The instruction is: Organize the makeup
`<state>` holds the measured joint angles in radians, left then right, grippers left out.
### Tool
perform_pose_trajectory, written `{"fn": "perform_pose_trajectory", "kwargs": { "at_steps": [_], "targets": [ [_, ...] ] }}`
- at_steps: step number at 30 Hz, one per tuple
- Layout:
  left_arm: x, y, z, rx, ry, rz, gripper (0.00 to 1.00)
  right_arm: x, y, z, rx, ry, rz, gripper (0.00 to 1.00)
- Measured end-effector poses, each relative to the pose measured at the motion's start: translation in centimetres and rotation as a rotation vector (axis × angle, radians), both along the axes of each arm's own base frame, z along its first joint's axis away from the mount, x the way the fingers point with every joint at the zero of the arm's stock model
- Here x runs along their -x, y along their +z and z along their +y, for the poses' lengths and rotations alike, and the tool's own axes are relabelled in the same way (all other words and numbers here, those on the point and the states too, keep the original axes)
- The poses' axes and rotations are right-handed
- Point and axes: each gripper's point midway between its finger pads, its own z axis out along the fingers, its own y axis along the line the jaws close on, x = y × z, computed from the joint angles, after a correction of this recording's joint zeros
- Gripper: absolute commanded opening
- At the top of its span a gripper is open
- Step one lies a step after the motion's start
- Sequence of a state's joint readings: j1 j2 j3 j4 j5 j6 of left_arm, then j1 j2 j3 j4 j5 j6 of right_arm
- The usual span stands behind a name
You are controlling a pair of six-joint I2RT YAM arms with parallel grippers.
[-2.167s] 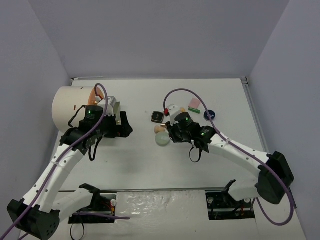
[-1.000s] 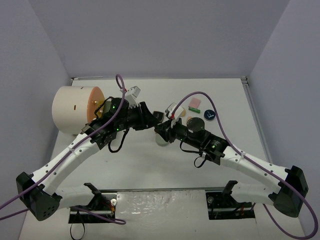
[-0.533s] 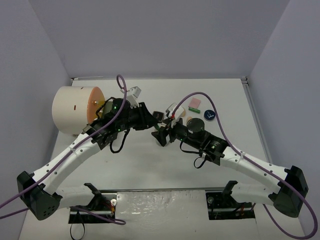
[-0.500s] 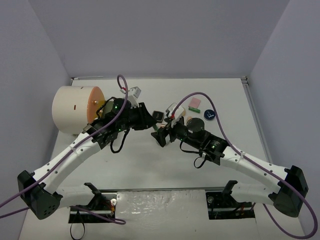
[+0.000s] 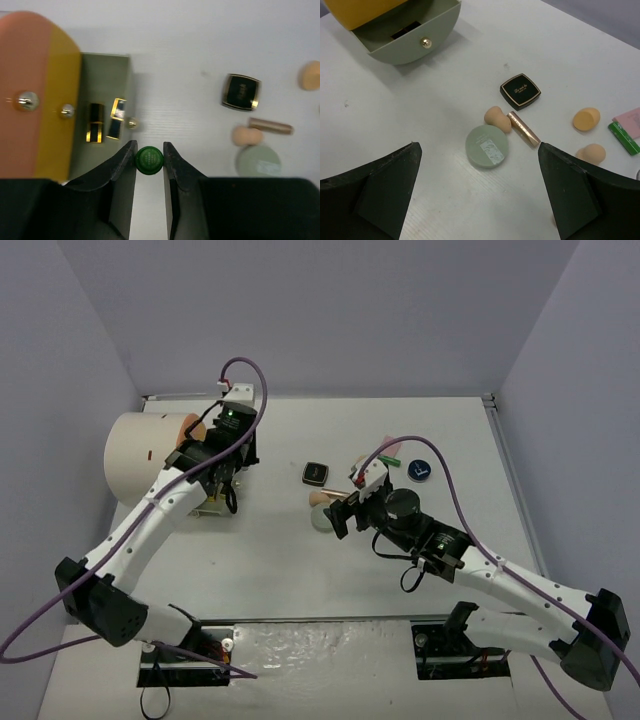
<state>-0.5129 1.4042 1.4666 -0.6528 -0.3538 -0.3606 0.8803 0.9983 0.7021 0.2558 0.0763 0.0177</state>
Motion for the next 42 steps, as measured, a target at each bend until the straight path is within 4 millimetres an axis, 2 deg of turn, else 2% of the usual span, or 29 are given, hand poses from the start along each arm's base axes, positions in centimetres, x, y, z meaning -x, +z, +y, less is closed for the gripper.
{"fn": "perform_pose_trajectory", "kwargs": {
  "at_steps": [4,6,10,12,16,21,26,30,35,39,42],
  "targets": [
    [-2.6,-3.9,4.5,-0.161,0.107,0.116,0.00,0.0,-1.1,-0.9,0.026,-0.025,0.015,1.00],
    [-3.7,-6.1,5.5,-0.232,0.123,0.198,0.00,-0.2,-1.5,-1.2,0.037,-0.040,0.020,1.00],
    [-5.5,-9.8,6.2,-0.322,0.126,0.321,0.02,-0.4,-1.9,-1.8,0.053,-0.068,0.026,1.00],
    [-5.9,-11.5,6.5,-0.353,0.124,0.372,0.09,-0.5,-2.0,-2.0,0.056,-0.078,0.029,1.00],
    [-5.6,-13.8,7.4,-0.388,0.129,0.456,0.21,-0.7,-2.2,-2.5,0.063,-0.096,0.035,1.00],
    [-5.7,-14.8,8.3,-0.401,0.144,0.501,0.52,-1.0,-2.4,-3.0,0.070,-0.122,0.043,1.00],
    [-5.7,-14.9,8.3,-0.390,0.137,0.509,0.67,-1.8,-3.2,-4.2,0.082,-0.178,0.073,1.00],
    [-5.6,-14.0,7.6,-0.350,0.114,0.486,0.70,-2.6,-4.3,-5.6,0.099,-0.238,0.112,1.00],
    [-4.9,-10.5,5.7,-0.237,0.049,0.403,0.73,-4.2,-4.7,-7.9,0.114,-0.339,0.156,0.94],
    [-3.9,-6.9,3.6,-0.123,-0.032,0.305,0.75,-6.3,-4.8,-9.1,0.121,-0.408,0.190,0.87],
    [-2.8,-3.9,1.9,-0.031,-0.104,0.222,0.76,-8.2,-5.7,-10.6,0.132,-0.464,0.231,0.81]
  ]
}}
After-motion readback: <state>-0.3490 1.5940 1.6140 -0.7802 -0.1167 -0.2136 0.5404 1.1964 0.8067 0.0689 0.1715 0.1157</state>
